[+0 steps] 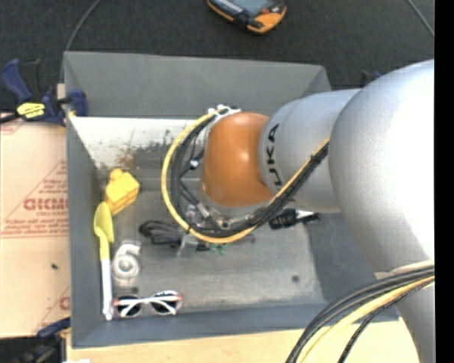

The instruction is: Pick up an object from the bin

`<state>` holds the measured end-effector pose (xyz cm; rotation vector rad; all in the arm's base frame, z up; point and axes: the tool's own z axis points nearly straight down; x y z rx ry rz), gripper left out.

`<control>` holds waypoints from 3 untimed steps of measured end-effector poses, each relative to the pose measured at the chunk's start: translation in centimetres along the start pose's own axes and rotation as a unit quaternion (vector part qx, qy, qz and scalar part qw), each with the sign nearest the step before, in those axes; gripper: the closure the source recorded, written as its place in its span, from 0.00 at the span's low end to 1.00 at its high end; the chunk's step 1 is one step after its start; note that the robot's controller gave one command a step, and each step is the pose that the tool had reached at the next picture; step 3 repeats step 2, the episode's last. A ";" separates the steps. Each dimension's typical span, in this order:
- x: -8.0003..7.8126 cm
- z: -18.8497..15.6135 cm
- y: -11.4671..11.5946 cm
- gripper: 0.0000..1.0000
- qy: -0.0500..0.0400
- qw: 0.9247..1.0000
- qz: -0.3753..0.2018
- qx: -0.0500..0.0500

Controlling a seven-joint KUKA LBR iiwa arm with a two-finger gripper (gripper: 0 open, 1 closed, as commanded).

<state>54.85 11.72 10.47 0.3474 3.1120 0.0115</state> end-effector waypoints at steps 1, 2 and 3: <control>0.0 -0.3 0.0 1.00 0.000 1.000 0.000 0.000; 0.1 -1.0 -0.1 1.00 0.002 1.000 0.000 0.000; 0.1 -1.0 -0.1 1.00 0.002 1.000 0.000 0.000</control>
Offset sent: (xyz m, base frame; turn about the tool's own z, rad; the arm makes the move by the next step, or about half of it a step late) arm 0.0005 0.0000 0.0452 0.0001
